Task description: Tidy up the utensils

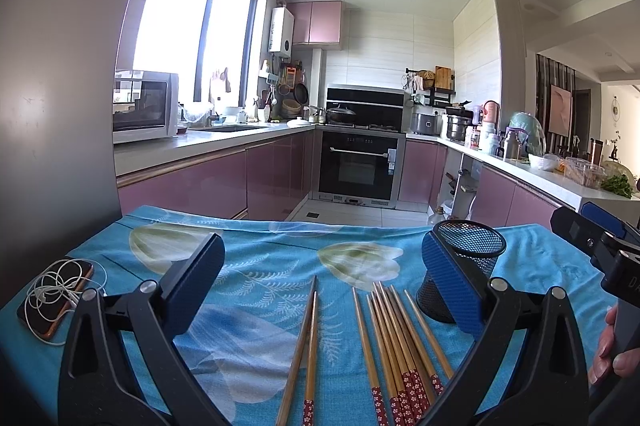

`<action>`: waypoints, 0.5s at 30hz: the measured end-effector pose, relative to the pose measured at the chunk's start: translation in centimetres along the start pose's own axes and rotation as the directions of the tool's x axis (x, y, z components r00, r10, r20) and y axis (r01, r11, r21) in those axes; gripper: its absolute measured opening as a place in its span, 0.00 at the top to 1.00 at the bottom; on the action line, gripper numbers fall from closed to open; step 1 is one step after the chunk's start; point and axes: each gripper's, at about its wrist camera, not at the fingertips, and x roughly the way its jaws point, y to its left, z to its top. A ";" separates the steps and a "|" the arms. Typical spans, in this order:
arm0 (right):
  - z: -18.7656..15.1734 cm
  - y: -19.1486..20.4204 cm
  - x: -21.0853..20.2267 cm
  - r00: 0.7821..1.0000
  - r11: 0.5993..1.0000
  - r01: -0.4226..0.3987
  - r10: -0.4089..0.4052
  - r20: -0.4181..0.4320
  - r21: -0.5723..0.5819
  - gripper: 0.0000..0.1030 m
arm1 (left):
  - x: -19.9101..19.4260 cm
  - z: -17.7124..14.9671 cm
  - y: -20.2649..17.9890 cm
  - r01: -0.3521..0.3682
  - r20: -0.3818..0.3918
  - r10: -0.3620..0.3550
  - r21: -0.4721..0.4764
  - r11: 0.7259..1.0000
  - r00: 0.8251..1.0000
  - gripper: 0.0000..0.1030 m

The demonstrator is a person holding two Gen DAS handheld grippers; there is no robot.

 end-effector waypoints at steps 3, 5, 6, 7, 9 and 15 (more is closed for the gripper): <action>0.0 0.0 0.0 1.000 1.000 0.000 0.000 0.000 0.000 0.06 | 0.0 0.0 0.0 0.000 0.000 0.000 -0.001 1.000 1.000 0.06; 0.0 0.0 0.0 1.000 1.000 -0.001 0.001 -0.001 0.000 0.06 | 0.0 0.0 0.0 0.000 0.000 0.000 0.000 1.000 1.000 0.06; 0.0 0.0 0.0 1.000 1.000 -0.001 0.001 -0.002 0.001 0.06 | 0.0 -0.1 0.0 0.000 -0.001 0.000 0.000 1.000 1.000 0.06; 0.0 0.0 0.0 1.000 1.000 -0.001 0.001 -0.003 0.001 0.06 | 0.0 0.0 0.0 0.000 0.000 0.000 0.000 1.000 1.000 0.06; 0.1 0.0 -0.1 1.000 1.000 -0.001 0.001 -0.004 0.001 0.06 | 0.0 0.0 0.0 0.000 -0.002 0.000 -0.001 1.000 1.000 0.06; 0.1 -0.2 0.0 1.000 1.000 -0.005 0.005 -0.010 0.006 0.06 | 0.0 -0.2 0.0 -0.002 -0.004 0.002 0.001 1.000 1.000 0.06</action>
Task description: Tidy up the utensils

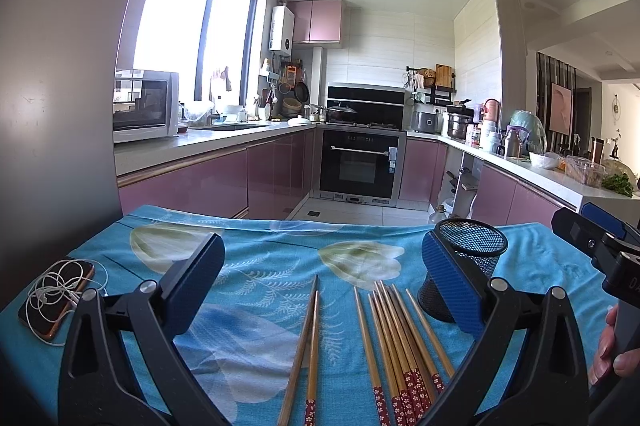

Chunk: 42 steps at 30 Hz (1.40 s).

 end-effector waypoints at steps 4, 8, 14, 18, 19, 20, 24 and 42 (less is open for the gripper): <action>0.0 -0.2 0.3 1.000 1.000 -0.002 0.002 -0.006 0.002 0.06 | -0.1 0.0 -0.1 -0.002 -0.001 0.002 0.002 1.000 1.000 0.06; 0.0 -0.3 0.4 1.000 1.000 -0.004 0.004 -0.009 0.004 0.06 | -0.1 0.0 0.0 -0.003 -0.003 0.003 0.002 1.000 1.000 0.06; -0.3 -0.1 0.6 1.000 1.000 -0.008 0.008 -0.019 0.006 0.06 | -0.1 0.0 0.0 -0.002 -0.005 0.002 0.001 1.000 1.000 0.06; -0.4 0.0 0.7 1.000 1.000 -0.010 0.010 -0.025 0.007 0.06 | 0.0 0.2 0.2 -0.004 -0.011 0.004 0.003 1.000 1.000 0.06; -0.5 0.0 0.8 1.000 1.000 -0.011 0.011 -0.029 0.007 0.06 | 0.0 0.2 0.2 -0.004 -0.013 0.005 0.003 1.000 1.000 0.06; -0.5 0.0 0.8 0.999 1.000 -0.012 0.012 -0.034 0.008 0.06 | -0.1 0.2 0.2 -0.006 -0.014 0.006 0.004 1.000 1.000 0.06; -0.8 0.2 1.1 0.998 1.000 -0.016 0.016 -0.061 -0.005 0.06 | 0.2 0.2 0.4 -0.014 -0.032 0.015 0.012 1.000 0.999 0.06; -6.3 3.3 7.0 0.850 0.984 -0.177 0.136 -0.510 -0.033 0.29 | 6.1 -3.1 3.9 0.057 -0.405 -0.012 0.098 0.994 0.914 0.21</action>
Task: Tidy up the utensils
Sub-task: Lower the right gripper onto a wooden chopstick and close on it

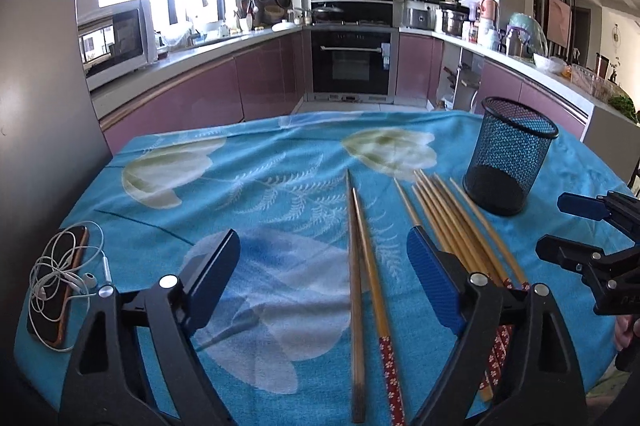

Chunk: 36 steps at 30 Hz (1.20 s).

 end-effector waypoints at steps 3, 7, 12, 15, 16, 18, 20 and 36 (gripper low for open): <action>-0.1 0.1 1.1 0.998 1.000 -0.012 0.013 -0.057 0.014 0.38 | 1.6 -0.5 0.1 0.014 -0.069 -0.012 0.027 1.000 0.998 0.28; -0.1 0.2 2.0 0.994 1.000 -0.012 0.013 -0.109 0.010 0.46 | 3.2 -1.1 0.2 0.036 -0.136 -0.031 0.035 0.999 0.990 0.38; -0.2 0.1 3.0 0.988 0.999 -0.021 0.025 -0.150 0.028 0.60 | 4.2 -1.1 0.7 0.065 -0.181 -0.061 0.014 0.998 0.982 0.46; -0.1 0.1 3.2 0.987 1.000 -0.018 0.020 -0.159 0.014 0.61 | 4.7 -1.2 0.7 0.068 -0.214 -0.063 0.017 0.998 0.975 0.50; -0.1 0.1 3.2 0.986 1.000 -0.017 0.019 -0.163 0.010 0.62 | 4.8 -1.2 0.8 0.080 -0.224 -0.076 0.013 0.997 0.972 0.51; 0.0 0.1 3.3 0.985 1.000 -0.013 0.014 -0.175 0.004 0.64 | 4.9 -1.3 0.9 0.103 -0.237 -0.099 0.005 0.995 0.966 0.52; 0.1 0.1 3.4 0.983 1.000 -0.006 0.006 -0.184 -0.005 0.66 | 5.1 -1.3 0.7 0.119 -0.252 -0.113 0.010 0.993 0.961 0.54; 1.8 -0.2 5.5 0.978 1.000 -0.022 0.023 -0.209 0.006 0.90 | 8.7 1.0 -1.1 0.161 -0.290 -0.144 0.036 0.986 0.946 0.68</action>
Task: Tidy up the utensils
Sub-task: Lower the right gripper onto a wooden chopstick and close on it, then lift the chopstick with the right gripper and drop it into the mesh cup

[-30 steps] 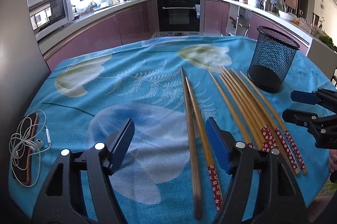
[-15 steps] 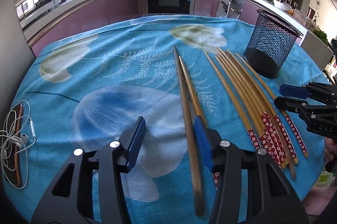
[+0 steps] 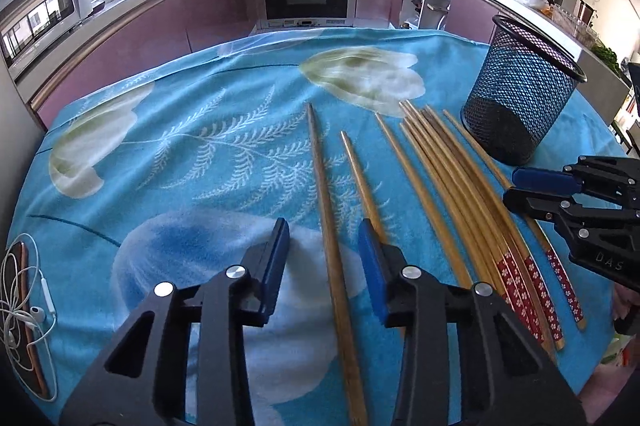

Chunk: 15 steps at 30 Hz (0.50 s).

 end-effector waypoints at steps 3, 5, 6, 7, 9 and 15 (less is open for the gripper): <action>-0.1 -0.6 -0.1 1.000 0.999 -0.031 0.031 0.005 0.042 0.94 | 0.5 0.8 -0.2 0.012 -0.005 -0.012 -0.021 1.000 1.000 0.85; -0.3 -0.8 -0.3 0.999 0.998 -0.041 0.040 0.014 0.054 0.94 | 0.5 0.9 -0.3 0.031 -0.006 -0.031 -0.049 0.998 0.999 0.92; -0.4 -0.9 -0.5 0.999 0.997 -0.045 0.044 0.019 0.059 0.94 | 0.5 0.9 -0.3 0.031 0.001 -0.031 -0.061 0.998 1.000 0.92; -0.5 -0.9 -0.7 0.999 0.997 -0.050 0.049 0.024 0.060 0.94 | 0.3 0.9 -0.4 0.022 0.015 -0.021 -0.070 0.997 1.000 0.92; -0.7 -1.0 -1.3 0.998 0.996 -0.060 0.058 0.035 0.059 0.94 | -0.3 0.8 -0.5 0.020 0.039 -0.017 -0.078 0.997 0.999 0.92; -0.8 -1.3 -3.8 0.986 0.989 -0.139 0.135 0.096 0.040 0.94 | -3.2 0.9 -0.2 0.084 0.099 -0.075 -0.094 0.992 0.992 0.92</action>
